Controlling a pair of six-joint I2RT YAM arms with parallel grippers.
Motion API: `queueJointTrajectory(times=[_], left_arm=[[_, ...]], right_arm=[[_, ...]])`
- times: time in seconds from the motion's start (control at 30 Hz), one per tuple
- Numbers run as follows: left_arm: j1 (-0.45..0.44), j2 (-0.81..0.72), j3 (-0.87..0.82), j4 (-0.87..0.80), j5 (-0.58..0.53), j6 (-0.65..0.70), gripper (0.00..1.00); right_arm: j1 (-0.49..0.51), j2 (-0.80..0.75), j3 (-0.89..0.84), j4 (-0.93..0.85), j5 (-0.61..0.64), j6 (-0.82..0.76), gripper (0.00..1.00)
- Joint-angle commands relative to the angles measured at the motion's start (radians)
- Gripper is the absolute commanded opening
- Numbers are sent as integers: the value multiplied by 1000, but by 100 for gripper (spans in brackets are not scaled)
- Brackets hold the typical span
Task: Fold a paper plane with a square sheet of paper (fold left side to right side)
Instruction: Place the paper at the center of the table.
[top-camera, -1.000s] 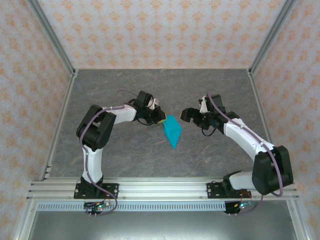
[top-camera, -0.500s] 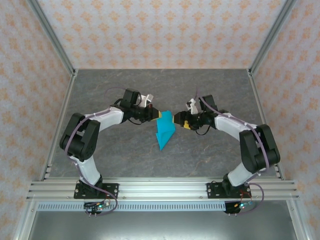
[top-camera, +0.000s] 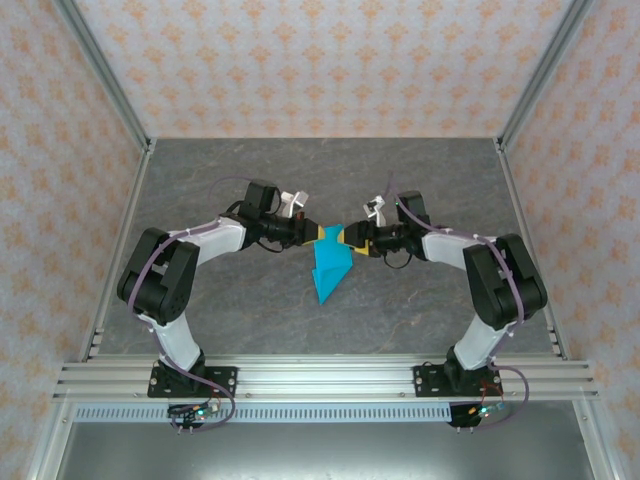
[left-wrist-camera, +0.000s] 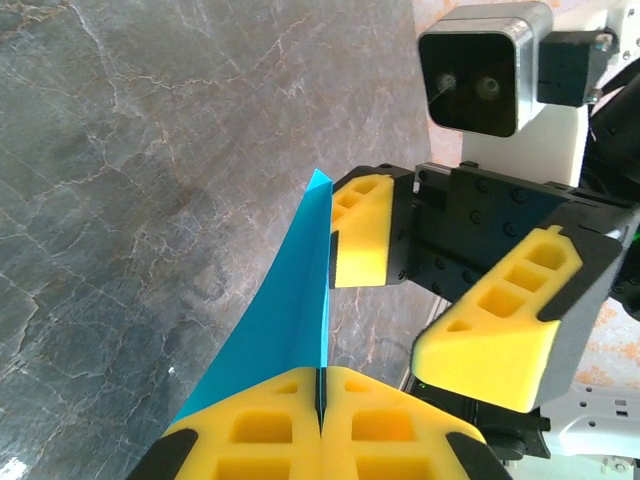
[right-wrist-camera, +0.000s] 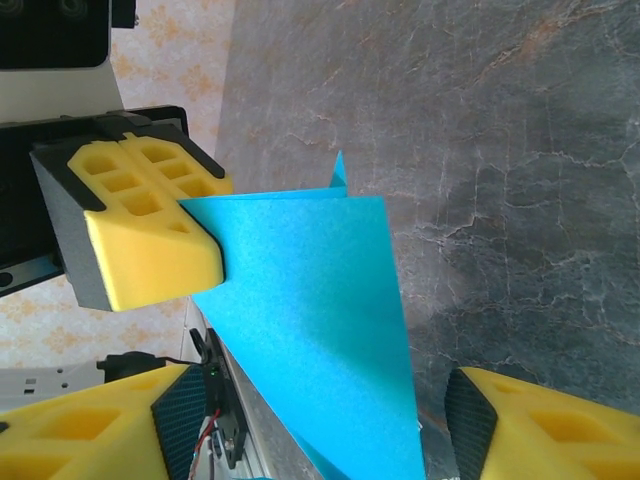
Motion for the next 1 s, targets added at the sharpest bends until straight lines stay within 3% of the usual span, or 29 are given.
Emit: queueJointTrajectory(times=[0.0,0.2,0.9,0.97], left_arm=[[-6,-37,-3,34,31,26,0],[-6,-31,-3,36,30,26,0],[-6,10,0,55,24,15,0],[-6,14,1,50,13,14,7]], right_arm=[[-5,23,-19,96,-53,18,63],[-5,33,-32,100,-53,22,50],[-6,7,-45,-2,6,-46,24],[-5,8,-48,-6,10,-47,21]])
